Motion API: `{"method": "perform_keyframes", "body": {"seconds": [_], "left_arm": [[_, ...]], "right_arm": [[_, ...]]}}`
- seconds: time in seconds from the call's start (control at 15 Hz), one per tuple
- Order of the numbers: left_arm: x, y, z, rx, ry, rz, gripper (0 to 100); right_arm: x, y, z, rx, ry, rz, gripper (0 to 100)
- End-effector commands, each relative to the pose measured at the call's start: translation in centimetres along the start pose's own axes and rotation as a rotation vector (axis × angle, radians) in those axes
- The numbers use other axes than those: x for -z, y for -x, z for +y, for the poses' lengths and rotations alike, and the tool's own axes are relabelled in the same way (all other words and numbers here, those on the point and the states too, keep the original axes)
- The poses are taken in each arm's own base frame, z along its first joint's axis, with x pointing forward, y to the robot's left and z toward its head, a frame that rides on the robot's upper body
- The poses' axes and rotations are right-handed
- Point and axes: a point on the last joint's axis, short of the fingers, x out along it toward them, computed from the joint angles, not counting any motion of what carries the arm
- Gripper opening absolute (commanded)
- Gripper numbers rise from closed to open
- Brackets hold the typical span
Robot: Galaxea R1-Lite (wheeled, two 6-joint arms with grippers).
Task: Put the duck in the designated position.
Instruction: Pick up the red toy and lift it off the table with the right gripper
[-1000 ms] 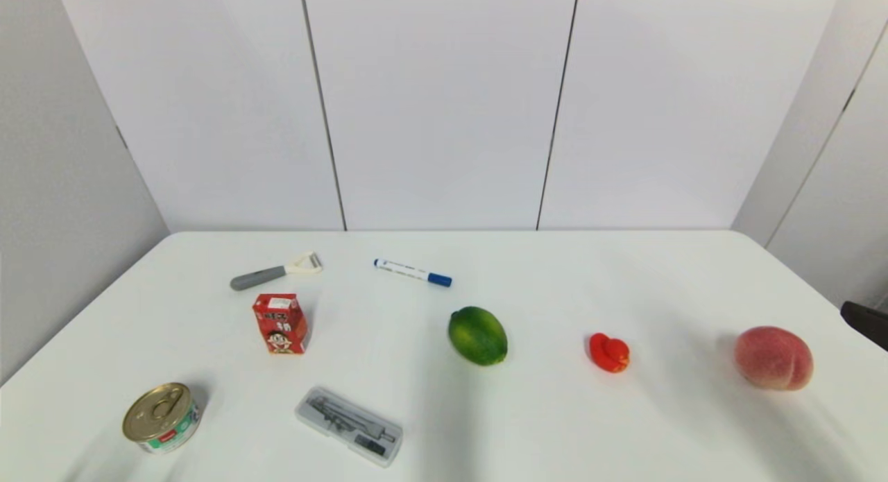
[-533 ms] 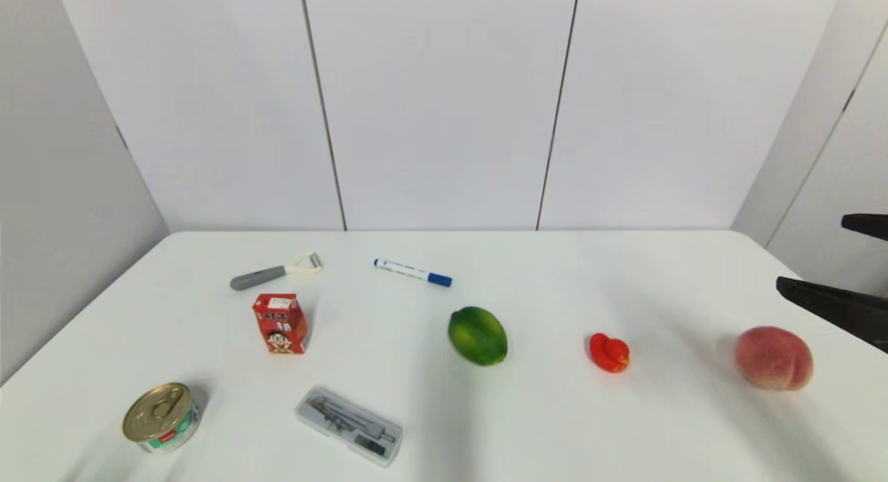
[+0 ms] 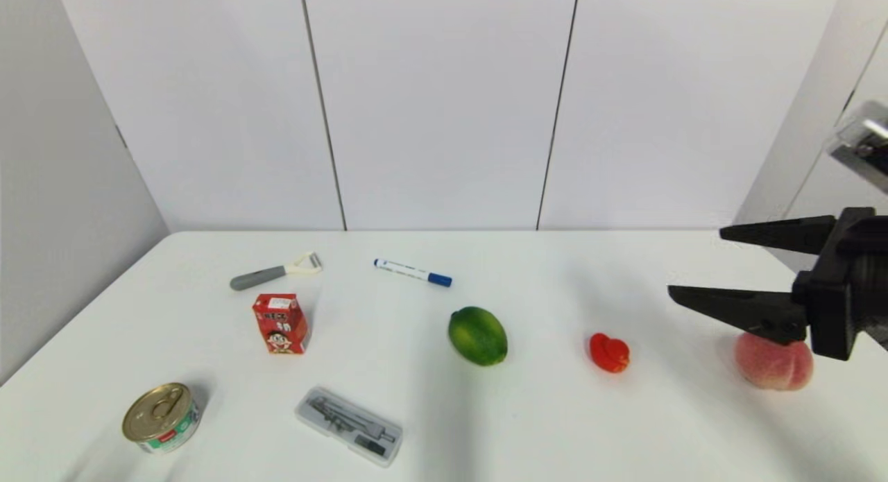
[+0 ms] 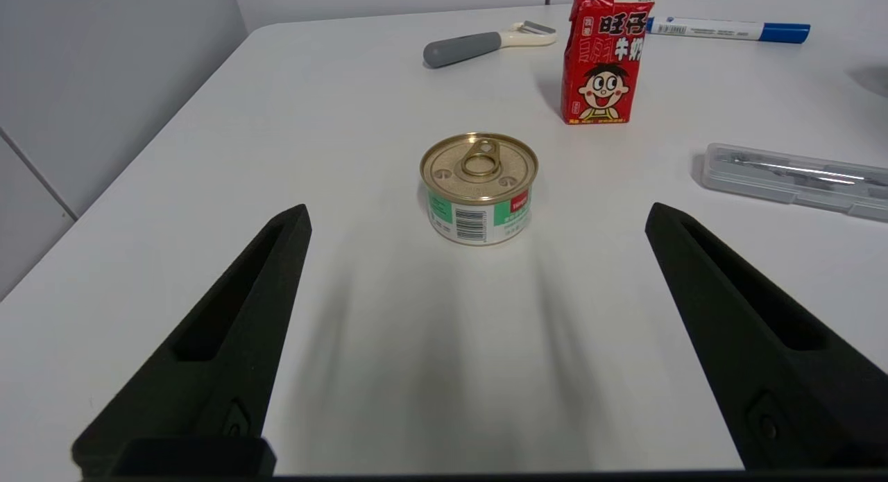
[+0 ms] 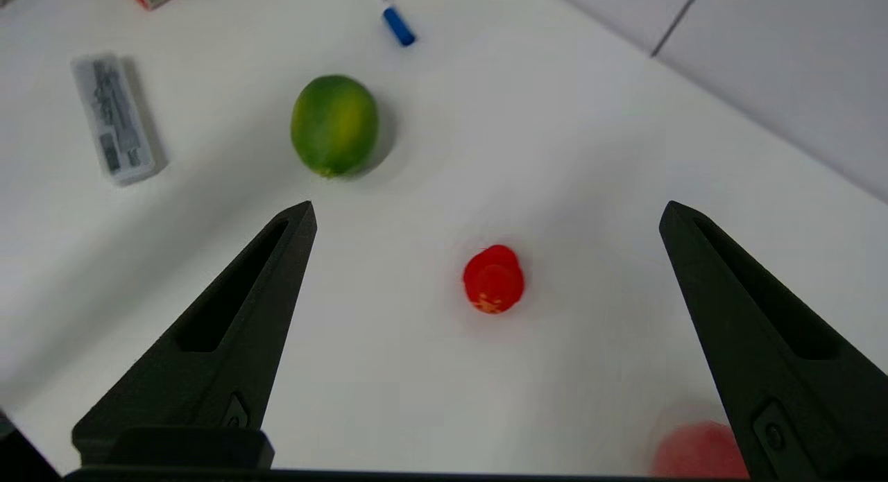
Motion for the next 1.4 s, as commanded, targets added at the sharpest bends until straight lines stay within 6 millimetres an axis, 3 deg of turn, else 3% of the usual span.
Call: {"method": "perform_keyframes", "body": {"seconds": [0.07,0.6,0.87,1.4], "left_arm": [[0.0,0.0,0.0,0.000,0.000,0.001,100],[0.0,0.0,0.0,0.000,0.000,0.001,100],[0.0,0.0,0.0,0.000,0.000,0.001,100],[0.0,0.0,0.0,0.000,0.000,0.001,100]], "right_arm": [[1.1,-4.4,0.4,-0.076,-0.008,0.131,100],[4.8,-9.7,0.0,-0.112,-0.051,0.351,100],[6.2,-11.9,-0.6,0.003,-0.043,0.469,100],[6.9,-13.8,-1.2,0.036,-0.084,0.516,100]]}}
